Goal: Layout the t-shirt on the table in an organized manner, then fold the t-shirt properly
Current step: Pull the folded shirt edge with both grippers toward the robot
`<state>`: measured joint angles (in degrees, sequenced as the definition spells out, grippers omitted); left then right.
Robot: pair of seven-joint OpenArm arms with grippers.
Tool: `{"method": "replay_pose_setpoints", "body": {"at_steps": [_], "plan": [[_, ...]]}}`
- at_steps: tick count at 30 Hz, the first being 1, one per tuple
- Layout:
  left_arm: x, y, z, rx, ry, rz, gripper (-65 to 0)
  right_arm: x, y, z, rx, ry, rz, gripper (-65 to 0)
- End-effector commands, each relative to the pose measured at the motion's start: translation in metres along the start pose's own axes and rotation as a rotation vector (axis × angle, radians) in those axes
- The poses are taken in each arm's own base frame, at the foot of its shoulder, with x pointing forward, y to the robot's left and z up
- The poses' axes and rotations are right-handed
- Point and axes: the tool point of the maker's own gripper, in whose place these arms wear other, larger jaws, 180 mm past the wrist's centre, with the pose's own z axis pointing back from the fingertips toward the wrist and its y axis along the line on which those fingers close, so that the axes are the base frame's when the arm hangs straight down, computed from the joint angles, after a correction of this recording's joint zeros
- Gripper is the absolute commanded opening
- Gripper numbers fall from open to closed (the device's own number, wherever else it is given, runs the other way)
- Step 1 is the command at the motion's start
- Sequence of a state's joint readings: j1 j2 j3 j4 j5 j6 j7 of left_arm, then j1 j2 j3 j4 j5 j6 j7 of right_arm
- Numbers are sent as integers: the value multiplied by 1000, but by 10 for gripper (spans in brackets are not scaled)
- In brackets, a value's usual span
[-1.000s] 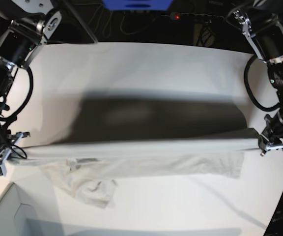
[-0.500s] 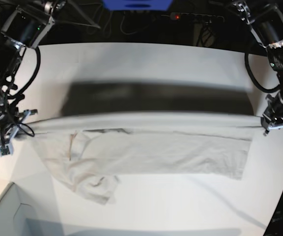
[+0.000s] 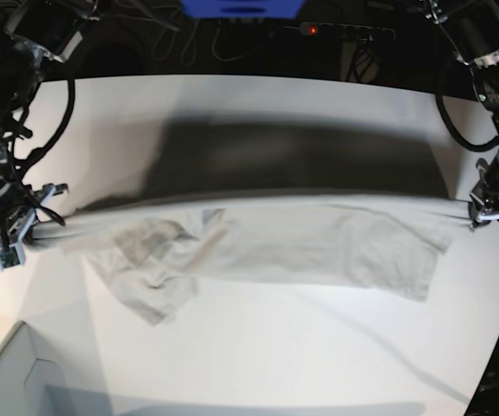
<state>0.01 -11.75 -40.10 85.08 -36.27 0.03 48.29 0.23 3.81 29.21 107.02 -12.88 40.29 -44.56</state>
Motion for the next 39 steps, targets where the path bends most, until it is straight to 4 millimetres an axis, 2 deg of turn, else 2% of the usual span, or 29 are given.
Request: {"method": "replay_pose_setpoints", "body": {"at_steps": [1, 6, 12, 16, 20, 23, 27, 30, 36, 39], "plan": [[21, -1, 6, -6, -61, -20, -650, 3, -8, 5, -25, -17, 11, -650], [1, 19, 12, 34, -19, -32, -650, -31, -1, 8, -5, 60, 10, -650], [-28, 42, 20, 82, 43, -34, -650, -94, 11, 4, 41, 211, -54, -650], [-41, 51, 24, 101, 70, -32, -650, -124, 17, 3, 64, 282, -88, -650], [-50, 58, 27, 115, 91, -36, -650, -144, 26, 11, 88, 330, -76, -650], [-64, 64, 31, 130, 115, -27, -650, -156, 36, 17, 103, 356, -84, -650], [-72, 69, 34, 139, 133, -31, -650, -172, 43, 34, 106, 396, -71, -650], [-74, 70, 34, 145, 139, -33, -650, -185, 56, 42, 132, 427, -80, -650], [-85, 74, 32, 150, 160, 1, -650, -205, 68, 40, 171, 479, -103, -650], [-93, 80, 30, 162, 182, 19, -650, -200, 68, 30, 174, 466, -118, -650]]}}
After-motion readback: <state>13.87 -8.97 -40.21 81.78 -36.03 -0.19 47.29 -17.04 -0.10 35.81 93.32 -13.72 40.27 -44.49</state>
